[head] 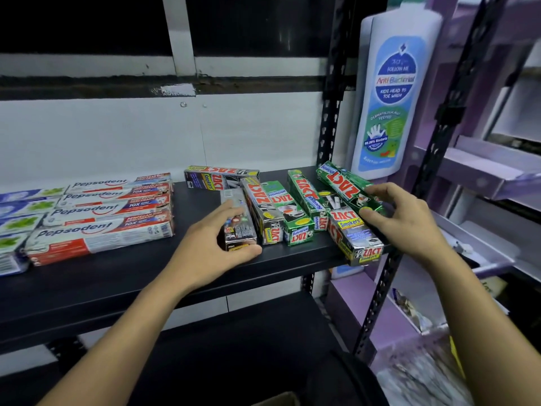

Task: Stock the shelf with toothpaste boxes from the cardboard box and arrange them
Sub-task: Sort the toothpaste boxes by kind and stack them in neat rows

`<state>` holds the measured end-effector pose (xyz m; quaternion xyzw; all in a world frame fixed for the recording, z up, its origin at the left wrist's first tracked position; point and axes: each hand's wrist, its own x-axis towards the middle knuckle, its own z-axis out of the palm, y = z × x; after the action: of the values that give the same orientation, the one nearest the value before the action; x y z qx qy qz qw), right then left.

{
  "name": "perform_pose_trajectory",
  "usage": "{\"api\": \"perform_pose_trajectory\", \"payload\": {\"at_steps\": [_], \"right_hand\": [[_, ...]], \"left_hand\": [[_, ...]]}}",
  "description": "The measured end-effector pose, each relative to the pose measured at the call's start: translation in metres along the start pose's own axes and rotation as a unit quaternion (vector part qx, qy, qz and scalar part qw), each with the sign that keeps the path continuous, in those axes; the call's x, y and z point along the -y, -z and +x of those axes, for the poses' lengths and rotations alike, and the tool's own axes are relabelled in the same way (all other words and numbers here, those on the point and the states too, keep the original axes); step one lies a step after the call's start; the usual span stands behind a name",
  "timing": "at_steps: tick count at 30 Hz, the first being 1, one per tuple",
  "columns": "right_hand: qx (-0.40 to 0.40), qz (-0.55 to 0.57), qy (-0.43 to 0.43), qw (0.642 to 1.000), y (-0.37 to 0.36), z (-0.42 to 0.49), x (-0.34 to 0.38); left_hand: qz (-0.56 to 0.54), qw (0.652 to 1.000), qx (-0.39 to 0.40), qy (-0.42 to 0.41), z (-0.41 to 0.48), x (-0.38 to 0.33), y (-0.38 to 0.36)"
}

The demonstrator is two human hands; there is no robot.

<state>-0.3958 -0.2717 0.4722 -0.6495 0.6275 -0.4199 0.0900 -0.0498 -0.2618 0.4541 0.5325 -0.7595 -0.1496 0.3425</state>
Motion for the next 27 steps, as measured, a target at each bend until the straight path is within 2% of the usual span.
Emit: {"api": "perform_pose_trajectory", "payload": {"at_steps": [6, 11, 15, 18, 23, 27], "right_hand": [[-0.011, -0.003, -0.003, 1.000, 0.002, -0.001, 0.006], [-0.004, -0.034, 0.056, 0.998, 0.003, 0.006, 0.032], [0.041, -0.038, 0.110, 0.992, -0.008, 0.021, 0.067], [0.091, -0.058, 0.158, 0.982, -0.026, 0.037, 0.097], [0.194, -0.051, 0.173, 0.964, -0.070, 0.077, 0.143], [0.228, -0.131, 0.215, 0.941, -0.115, 0.111, 0.168]], "left_hand": [[-0.019, 1.000, -0.010, -0.007, -0.002, -0.002, 0.003], [0.038, 0.999, -0.015, -0.016, -0.004, 0.000, 0.019], [0.095, 0.992, -0.085, -0.017, -0.009, 0.012, 0.049], [0.196, 0.972, -0.130, -0.021, -0.011, 0.036, 0.073], [0.315, 0.942, -0.106, 0.050, -0.020, 0.080, 0.093], [0.324, 0.938, -0.085, 0.088, -0.020, 0.090, 0.090]]}}
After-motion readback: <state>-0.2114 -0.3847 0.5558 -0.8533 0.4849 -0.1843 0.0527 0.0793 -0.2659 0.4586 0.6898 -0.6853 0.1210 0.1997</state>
